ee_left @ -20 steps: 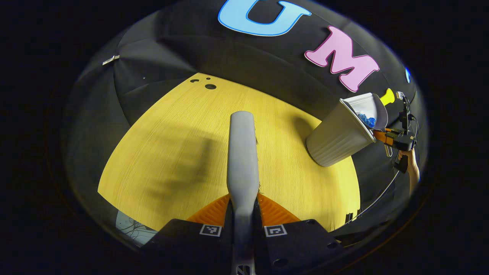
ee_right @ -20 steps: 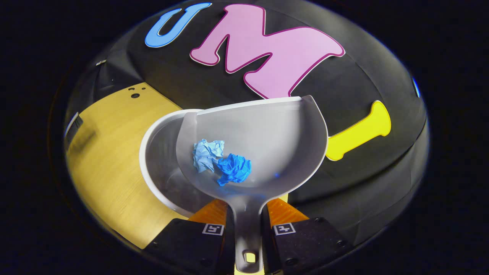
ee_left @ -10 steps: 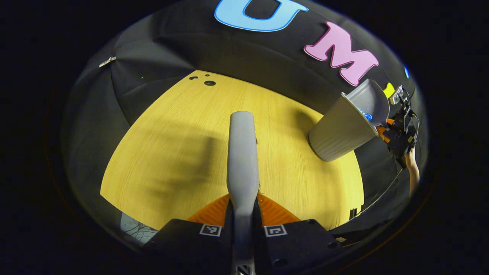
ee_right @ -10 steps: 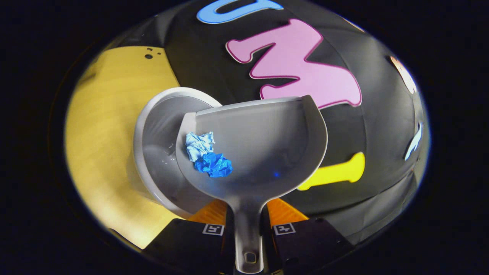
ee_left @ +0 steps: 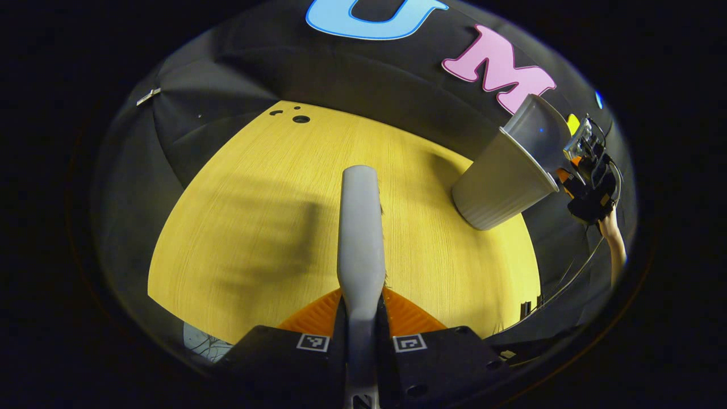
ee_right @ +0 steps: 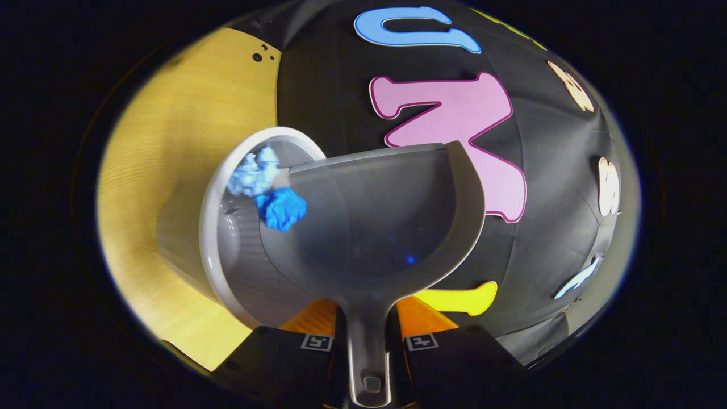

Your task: Pick up the small broom and dustpan from the desktop, sweep the trash into the dustpan with the broom, and then empty the trash into the garbage bin.

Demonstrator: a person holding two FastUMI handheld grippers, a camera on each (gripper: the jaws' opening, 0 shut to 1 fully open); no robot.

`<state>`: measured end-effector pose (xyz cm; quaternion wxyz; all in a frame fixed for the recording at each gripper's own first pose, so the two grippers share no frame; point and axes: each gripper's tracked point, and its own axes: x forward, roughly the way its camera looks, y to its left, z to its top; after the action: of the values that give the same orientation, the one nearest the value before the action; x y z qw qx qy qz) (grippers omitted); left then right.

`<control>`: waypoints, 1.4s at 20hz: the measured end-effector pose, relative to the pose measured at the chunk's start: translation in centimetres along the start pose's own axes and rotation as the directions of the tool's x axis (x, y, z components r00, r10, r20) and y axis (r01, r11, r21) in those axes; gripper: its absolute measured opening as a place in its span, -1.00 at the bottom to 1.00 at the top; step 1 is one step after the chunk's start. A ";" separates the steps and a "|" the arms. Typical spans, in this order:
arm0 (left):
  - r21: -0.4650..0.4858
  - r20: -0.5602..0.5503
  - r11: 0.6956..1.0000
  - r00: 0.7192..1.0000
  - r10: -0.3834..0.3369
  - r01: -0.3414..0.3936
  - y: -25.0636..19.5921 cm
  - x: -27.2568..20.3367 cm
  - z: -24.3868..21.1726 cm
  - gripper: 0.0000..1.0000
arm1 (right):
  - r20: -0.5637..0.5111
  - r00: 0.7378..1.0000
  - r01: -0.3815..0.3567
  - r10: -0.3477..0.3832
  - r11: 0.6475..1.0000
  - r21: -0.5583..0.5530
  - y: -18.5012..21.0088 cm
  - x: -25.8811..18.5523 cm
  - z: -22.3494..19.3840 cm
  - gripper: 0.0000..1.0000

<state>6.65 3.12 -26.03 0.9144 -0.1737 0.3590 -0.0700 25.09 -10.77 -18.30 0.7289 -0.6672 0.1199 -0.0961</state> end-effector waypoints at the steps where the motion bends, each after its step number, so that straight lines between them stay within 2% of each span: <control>1: 0.001 -0.002 1.000 1.000 -0.005 0.005 -0.1 0.0 -0.1 -0.48 | -0.013 1.000 -0.001 0.001 1.000 -0.011 0.4 0.2 0.4 -0.36; 4: 0.008 -0.009 1.000 1.000 -0.010 0.011 0.1 0.2 -0.1 -0.48 | -0.039 0.999 -0.019 0.019 1.000 0.025 0.8 0.3 -0.4 -0.36; 6: 0.007 -0.015 1.000 1.000 -0.013 0.013 0.2 0.4 -0.2 -0.41 | -0.070 0.997 -0.036 0.044 0.993 0.110 1.0 0.0 -0.9 -0.36; 7: 0.009 -0.018 1.000 1.000 -0.015 0.015 0.2 0.5 -0.3 -0.48 | -0.085 0.994 -0.049 0.064 0.985 0.167 1.0 0.0 -1.1 -0.36; 9: 0.020 -0.021 1.000 1.000 -0.018 0.019 0.2 0.6 -0.3 -0.48 | -0.115 0.988 -0.065 0.103 0.954 0.294 1.0 -0.3 -1.4 -0.36; 11: 0.035 -0.021 0.999 1.000 -0.021 0.022 0.1 0.6 -0.1 -0.48 | -0.141 0.979 -0.073 0.146 0.902 0.425 0.8 -0.5 -1.8 -0.36; 14: 0.056 -0.021 0.998 0.999 -0.030 0.031 0.0 0.5 -0.1 -0.48 | -0.156 0.961 -0.085 0.230 0.778 0.622 1.0 -1.9 -2.5 -0.36; 16: 0.065 -0.024 0.997 0.999 -0.041 0.042 -0.1 0.5 -0.1 -0.41 | -0.148 0.946 -0.089 0.289 0.669 0.738 1.3 -2.9 -2.9 -0.36; 18: 0.072 -0.029 0.996 0.998 -0.051 0.053 -0.1 0.5 -0.3 -0.48 | -0.132 0.934 -0.082 0.332 0.558 0.826 1.6 -3.5 -3.0 -0.36; 21: 0.079 -0.040 0.995 0.997 -0.059 0.062 -0.2 0.5 -0.8 -0.48 | -0.083 0.932 -0.071 0.354 0.401 0.913 1.0 -4.2 -2.5 -0.36; 25: 0.104 -0.048 0.992 0.997 -0.068 0.072 0.0 0.1 -1.7 -0.48 | 0.034 0.912 -0.107 0.408 0.158 0.982 1.6 -4.2 -1.6 -0.36; 26: 0.113 -0.050 0.991 0.996 -0.068 0.073 0.2 0.1 -1.9 -0.41 | 0.071 0.905 -0.124 0.418 0.101 0.987 2.1 -4.2 -1.4 -0.36; 27: 0.122 -0.048 0.991 0.997 -0.056 0.062 0.5 0.2 -2.1 -0.48 | 0.097 0.900 -0.135 0.424 0.062 0.989 2.8 -4.2 -1.5 -0.36; 28: 0.128 -0.042 0.991 0.998 -0.044 0.049 0.9 0.3 -2.3 -0.47 | 0.111 0.896 -0.144 0.429 0.045 0.989 3.0 -4.2 -1.6 -0.36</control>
<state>5.34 3.23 -28.08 0.9147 -0.1210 0.3673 -0.1178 20.53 -10.72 -21.25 0.9685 0.0393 0.2345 -0.0739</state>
